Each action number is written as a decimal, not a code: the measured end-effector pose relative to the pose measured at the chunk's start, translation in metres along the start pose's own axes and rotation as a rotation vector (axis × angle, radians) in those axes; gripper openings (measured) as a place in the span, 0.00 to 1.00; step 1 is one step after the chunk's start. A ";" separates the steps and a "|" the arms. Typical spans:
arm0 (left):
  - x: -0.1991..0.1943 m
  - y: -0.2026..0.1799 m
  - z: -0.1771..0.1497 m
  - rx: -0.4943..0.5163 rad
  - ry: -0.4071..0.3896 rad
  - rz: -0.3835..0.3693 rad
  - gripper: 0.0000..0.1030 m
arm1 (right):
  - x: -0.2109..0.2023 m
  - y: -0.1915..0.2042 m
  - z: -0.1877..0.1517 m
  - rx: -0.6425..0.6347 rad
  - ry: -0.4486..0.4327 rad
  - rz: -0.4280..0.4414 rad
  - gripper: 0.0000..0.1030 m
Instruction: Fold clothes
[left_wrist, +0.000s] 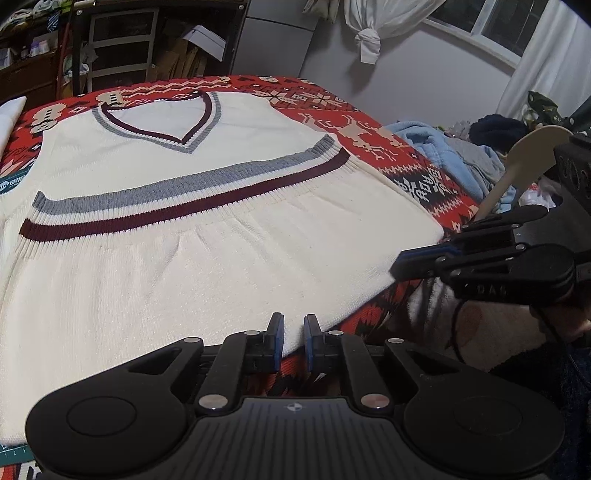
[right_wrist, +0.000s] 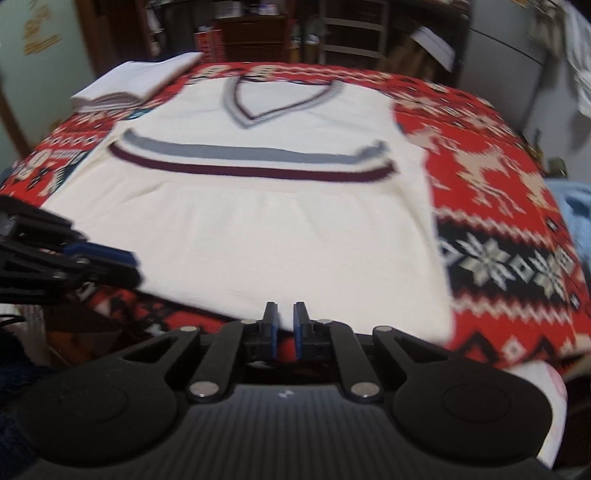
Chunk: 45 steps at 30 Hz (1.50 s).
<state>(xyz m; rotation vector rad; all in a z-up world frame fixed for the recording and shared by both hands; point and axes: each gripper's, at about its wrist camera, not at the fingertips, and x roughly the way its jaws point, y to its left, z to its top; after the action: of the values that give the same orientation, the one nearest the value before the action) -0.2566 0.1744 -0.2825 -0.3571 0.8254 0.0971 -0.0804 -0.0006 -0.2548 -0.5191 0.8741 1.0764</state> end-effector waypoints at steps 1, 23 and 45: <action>0.000 0.001 0.000 -0.005 0.000 -0.003 0.11 | -0.001 -0.007 -0.001 0.016 0.003 -0.013 0.07; -0.036 0.046 -0.010 -0.155 -0.008 0.123 0.11 | -0.016 -0.059 0.004 0.157 -0.032 -0.072 0.13; -0.060 0.069 0.012 -0.116 -0.043 0.340 0.93 | 0.006 -0.021 0.040 0.063 -0.102 -0.045 1.00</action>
<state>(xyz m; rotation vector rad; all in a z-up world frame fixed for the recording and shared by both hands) -0.3044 0.2459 -0.2499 -0.3200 0.8336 0.4691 -0.0456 0.0240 -0.2380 -0.4255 0.8007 1.0218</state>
